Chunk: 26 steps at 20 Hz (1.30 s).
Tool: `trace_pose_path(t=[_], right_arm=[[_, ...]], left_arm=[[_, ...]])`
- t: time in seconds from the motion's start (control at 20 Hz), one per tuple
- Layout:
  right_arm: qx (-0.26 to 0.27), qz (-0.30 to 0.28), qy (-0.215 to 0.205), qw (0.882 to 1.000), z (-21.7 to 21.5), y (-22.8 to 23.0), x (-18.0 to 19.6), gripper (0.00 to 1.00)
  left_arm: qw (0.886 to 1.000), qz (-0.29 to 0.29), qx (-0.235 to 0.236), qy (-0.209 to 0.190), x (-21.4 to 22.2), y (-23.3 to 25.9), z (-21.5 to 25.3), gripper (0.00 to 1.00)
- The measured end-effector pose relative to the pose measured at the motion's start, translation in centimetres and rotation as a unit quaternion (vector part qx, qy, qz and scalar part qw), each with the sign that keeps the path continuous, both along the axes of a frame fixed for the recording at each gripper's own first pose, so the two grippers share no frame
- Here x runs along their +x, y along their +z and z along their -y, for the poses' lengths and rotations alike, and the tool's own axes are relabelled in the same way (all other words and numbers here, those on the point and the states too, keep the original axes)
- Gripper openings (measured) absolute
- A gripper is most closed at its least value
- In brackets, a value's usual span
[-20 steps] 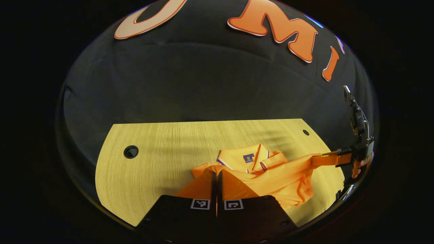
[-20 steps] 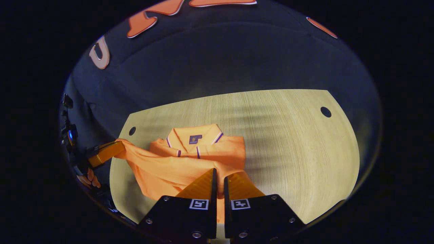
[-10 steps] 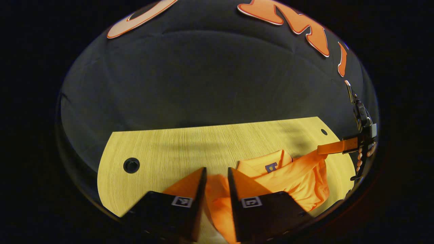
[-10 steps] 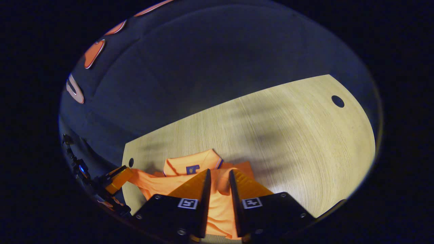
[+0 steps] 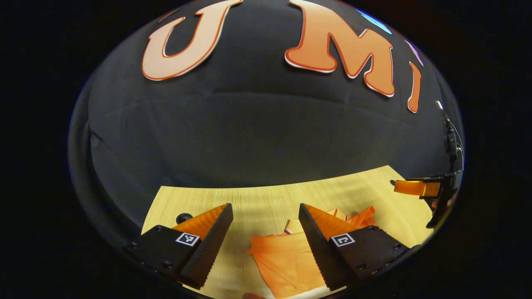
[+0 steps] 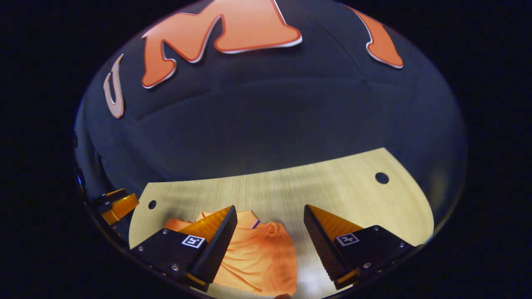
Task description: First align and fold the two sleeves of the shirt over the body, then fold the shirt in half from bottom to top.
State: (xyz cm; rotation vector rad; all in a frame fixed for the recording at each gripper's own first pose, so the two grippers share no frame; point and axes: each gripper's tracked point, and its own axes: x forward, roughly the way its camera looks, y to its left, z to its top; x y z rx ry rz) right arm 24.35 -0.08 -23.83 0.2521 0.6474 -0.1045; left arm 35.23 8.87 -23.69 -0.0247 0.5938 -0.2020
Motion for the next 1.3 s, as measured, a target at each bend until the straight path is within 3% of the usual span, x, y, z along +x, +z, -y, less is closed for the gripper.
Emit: trace_pose_path(t=[0.15,0.3,0.6,0.9,1.05,1.3], right_arm=[[-0.009,0.040,0.015,0.999,-1.0,3.6,-2.6,0.98],[-0.032,0.085,0.050,0.995,-2.5,6.3,-5.1,0.98],[-0.061,0.146,0.073,0.985,-4.1,12.2,-10.9,0.98],[-0.066,0.207,0.082,0.973,-4.6,16.5,-16.8,0.98],[-0.074,0.235,0.086,0.965,-4.4,18.0,-19.3,0.98],[-0.102,0.275,0.102,0.951,-5.4,19.4,-23.2,0.98]], left_arm=[[0.999,0.015,-0.030,0.023,-3.1,3.3,0.5,0.99],[0.998,0.045,-0.033,0.023,-6.0,5.9,0.9,0.98],[0.994,0.101,-0.029,0.037,-13.4,11.6,1.7,0.98],[0.984,0.167,-0.023,0.052,-20.5,15.8,2.4,0.98],[0.974,0.211,-0.027,0.076,-23.7,17.4,2.9,0.98],[0.966,0.247,-0.019,0.073,-29.0,18.8,4.9,0.97]])
